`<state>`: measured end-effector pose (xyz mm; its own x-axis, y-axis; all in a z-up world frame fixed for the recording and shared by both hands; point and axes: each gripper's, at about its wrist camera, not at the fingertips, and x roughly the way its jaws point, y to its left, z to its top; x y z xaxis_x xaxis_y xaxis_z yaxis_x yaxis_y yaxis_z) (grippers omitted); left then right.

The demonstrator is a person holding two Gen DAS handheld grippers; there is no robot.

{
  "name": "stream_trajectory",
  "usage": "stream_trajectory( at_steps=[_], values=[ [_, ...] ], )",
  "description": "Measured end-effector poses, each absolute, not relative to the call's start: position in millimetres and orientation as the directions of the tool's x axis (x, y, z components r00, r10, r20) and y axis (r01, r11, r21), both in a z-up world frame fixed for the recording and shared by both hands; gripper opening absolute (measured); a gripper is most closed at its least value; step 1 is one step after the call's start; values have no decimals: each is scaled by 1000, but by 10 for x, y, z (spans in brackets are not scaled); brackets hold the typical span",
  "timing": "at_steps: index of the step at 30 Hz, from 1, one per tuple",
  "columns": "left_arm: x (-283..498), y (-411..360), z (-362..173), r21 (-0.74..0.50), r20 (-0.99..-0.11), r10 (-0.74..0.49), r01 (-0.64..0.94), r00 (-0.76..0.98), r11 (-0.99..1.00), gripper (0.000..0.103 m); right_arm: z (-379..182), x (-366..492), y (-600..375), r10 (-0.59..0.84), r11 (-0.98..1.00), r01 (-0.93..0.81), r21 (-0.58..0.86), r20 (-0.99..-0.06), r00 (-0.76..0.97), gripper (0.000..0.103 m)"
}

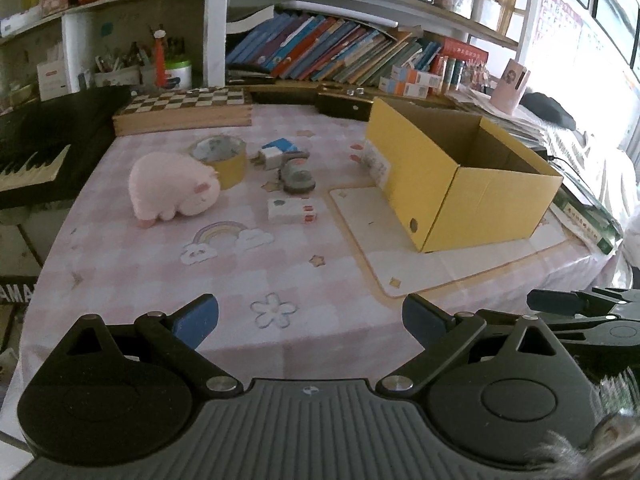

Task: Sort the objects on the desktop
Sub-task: 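Withdraw both open tools from the box back toward the table items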

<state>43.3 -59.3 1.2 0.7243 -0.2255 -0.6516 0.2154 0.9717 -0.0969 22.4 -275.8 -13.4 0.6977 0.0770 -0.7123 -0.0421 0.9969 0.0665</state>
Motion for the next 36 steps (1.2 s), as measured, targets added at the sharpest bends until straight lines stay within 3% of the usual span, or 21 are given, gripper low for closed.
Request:
stream_trajectory(
  at_steps=[12, 16, 36],
  values=[
    [262, -149, -11, -95, -645, -193, 173, 740, 980, 99, -160, 140, -2299, 105, 994, -90, 59, -706, 700, 76],
    [217, 4, -19, -100, -642, -176, 146, 746, 984, 99, -168, 135, -2148, 119, 992, -119, 50, -707, 697, 81],
    [293, 343, -63, -147, -641, -131, 46, 757, 988, 99, -128, 315, -1743, 171, 971, -241, 2, -712, 681, 81]
  ],
)
